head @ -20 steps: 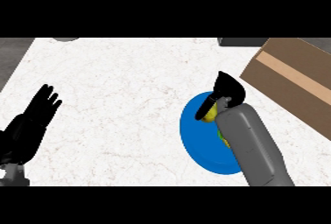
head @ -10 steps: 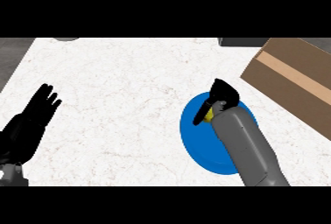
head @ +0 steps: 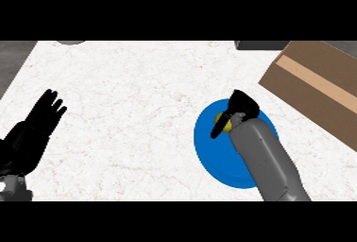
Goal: Pick the pear from the plate and place it in the cardboard box
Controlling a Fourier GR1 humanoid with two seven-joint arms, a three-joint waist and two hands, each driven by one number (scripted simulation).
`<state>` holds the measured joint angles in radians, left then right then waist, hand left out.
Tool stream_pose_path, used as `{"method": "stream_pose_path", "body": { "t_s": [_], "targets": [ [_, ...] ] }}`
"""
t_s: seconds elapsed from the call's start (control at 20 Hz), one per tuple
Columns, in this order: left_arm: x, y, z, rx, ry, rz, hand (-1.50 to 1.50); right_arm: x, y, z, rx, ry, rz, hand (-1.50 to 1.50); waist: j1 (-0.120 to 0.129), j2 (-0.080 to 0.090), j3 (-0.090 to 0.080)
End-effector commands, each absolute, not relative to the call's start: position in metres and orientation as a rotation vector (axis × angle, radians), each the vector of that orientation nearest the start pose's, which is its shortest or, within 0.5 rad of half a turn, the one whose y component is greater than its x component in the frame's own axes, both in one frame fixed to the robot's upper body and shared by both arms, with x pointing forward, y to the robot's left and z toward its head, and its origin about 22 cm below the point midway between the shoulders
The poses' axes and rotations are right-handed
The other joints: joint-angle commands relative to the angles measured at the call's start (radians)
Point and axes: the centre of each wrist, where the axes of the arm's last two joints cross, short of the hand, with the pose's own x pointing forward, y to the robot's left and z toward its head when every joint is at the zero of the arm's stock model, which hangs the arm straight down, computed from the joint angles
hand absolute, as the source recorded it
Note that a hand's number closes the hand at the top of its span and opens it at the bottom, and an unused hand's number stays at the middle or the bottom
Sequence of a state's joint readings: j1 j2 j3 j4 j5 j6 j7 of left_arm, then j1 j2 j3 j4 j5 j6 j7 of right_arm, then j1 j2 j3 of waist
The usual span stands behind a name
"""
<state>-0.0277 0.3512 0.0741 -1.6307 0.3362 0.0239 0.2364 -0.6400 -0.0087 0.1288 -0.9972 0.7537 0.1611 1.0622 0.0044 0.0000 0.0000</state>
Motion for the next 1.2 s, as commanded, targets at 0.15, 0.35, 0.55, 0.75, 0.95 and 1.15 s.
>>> {"method": "stream_pose_path", "body": {
  "t_s": [0.15, 0.35, 0.55, 0.75, 0.95, 1.15],
  "targets": [
    [0.243, 0.319, 0.050, 0.061, -1.446, 0.051, 0.00, 0.370, -0.126, 0.021, -0.830, -0.519, 0.688, 1.50, 0.002, 0.001, 0.000],
    [0.236, 0.310, 0.050, 0.056, -1.437, 0.042, 0.00, 0.374, -0.125, 0.022, -0.845, -0.570, 0.737, 1.50, 0.003, 0.000, 0.000],
    [0.235, 0.300, 0.046, 0.047, -1.441, 0.048, 0.00, 0.383, -0.117, 0.033, -0.863, -0.574, 0.742, 1.50, 0.004, 0.000, 0.000],
    [0.246, 0.318, 0.040, 0.051, -1.448, 0.050, 0.00, 0.368, -0.137, 0.025, -0.780, -0.735, 0.996, 1.50, -0.005, 0.001, 0.000],
    [0.238, 0.318, 0.036, 0.050, -1.412, 0.064, 0.00, 0.342, -0.138, 0.013, -0.617, -0.951, 1.411, 1.50, -0.010, -0.008, 0.001],
    [0.232, 0.318, 0.043, 0.053, -1.438, 0.058, 0.00, 0.334, -0.205, 0.016, -0.648, -1.063, 1.469, 1.50, -0.008, -0.004, 0.000]
  ]
}}
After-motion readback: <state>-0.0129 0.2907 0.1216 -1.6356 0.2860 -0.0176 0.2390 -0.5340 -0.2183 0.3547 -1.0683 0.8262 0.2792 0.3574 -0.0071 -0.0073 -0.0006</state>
